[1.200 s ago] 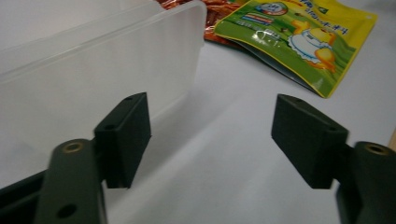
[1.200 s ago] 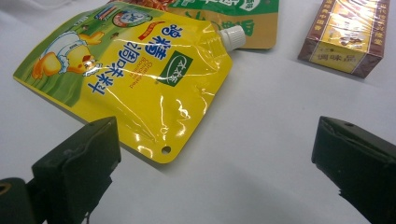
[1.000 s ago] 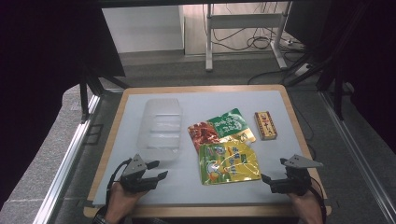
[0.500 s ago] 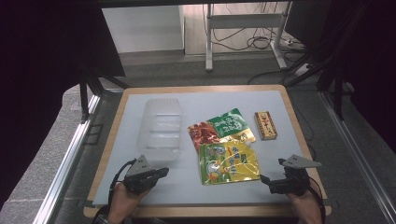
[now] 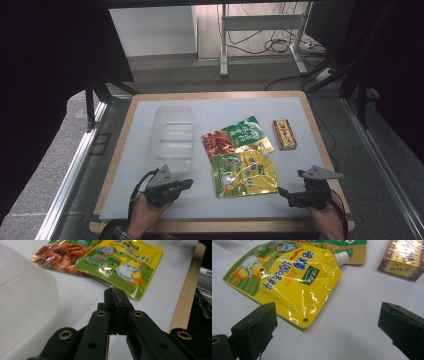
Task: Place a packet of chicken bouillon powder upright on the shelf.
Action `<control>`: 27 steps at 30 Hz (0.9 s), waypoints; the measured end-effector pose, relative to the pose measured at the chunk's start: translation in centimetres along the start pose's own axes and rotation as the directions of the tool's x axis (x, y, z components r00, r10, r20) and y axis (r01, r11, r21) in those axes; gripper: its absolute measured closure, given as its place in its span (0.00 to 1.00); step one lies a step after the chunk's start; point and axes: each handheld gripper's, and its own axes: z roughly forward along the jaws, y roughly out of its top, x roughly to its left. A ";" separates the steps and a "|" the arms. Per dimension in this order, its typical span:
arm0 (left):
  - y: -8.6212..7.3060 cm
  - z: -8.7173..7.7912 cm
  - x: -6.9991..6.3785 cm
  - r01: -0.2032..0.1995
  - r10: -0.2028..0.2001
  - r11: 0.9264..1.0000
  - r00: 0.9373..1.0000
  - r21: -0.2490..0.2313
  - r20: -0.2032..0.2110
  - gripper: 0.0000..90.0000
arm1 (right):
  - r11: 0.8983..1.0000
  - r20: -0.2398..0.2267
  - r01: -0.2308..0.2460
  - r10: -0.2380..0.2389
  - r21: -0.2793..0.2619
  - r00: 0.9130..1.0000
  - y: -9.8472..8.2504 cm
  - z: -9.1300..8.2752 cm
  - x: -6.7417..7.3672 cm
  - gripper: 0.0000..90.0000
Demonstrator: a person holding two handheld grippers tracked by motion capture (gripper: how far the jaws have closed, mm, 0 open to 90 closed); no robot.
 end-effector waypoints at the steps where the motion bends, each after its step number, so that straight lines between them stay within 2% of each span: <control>1: 0.1 0.2 0.0 0.003 -0.002 1.000 1.000 -0.005 0.008 1.00 | 1.000 0.000 0.000 0.000 0.000 1.000 0.0 0.0 0.0 0.02; 3: 0.4 0.7 0.0 0.008 -0.008 1.000 1.000 -0.007 0.018 1.00 | 1.000 -0.001 -0.003 0.003 0.002 1.000 0.0 0.0 -0.1 0.03; 5: 0.4 1.2 -0.1 0.011 -0.011 1.000 1.000 -0.011 0.006 0.95 | 1.000 -0.001 -0.004 0.004 0.002 1.000 0.0 0.0 -0.1 0.03; 8: 0.8 1.7 -0.6 -0.016 0.016 1.000 1.000 0.005 -0.021 0.95 | 1.000 -0.003 -0.003 0.003 0.004 1.000 0.0 0.0 -0.1 0.03; 11: 1.2 2.2 -0.9 -0.018 0.018 1.000 1.000 0.003 -0.007 1.00 | 1.000 -0.004 -0.003 0.003 0.005 1.000 0.1 0.0 0.0 0.03; 17: 2.0 3.4 -0.8 -0.010 0.010 1.000 0.999 0.012 0.042 1.00 | 1.000 -0.007 -0.006 0.006 -0.001 1.000 0.1 0.1 -0.1 0.03; 21: 2.5 4.3 -0.7 -0.025 0.024 0.999 0.999 0.021 0.046 1.00 | 1.000 -0.008 -0.008 0.008 -0.001 1.000 0.1 0.1 -0.1 0.03; 24: 2.8 5.2 -0.8 -0.058 0.058 0.998 0.998 0.021 0.021 1.00 | 1.000 -0.011 -0.010 0.010 0.002 1.000 0.1 0.2 0.0 0.03; 27: 3.1 6.1 -0.8 -0.066 0.065 0.998 0.998 0.025 0.025 1.00 | 1.000 -0.012 -0.008 0.008 0.004 1.000 0.1 0.3 0.0 0.03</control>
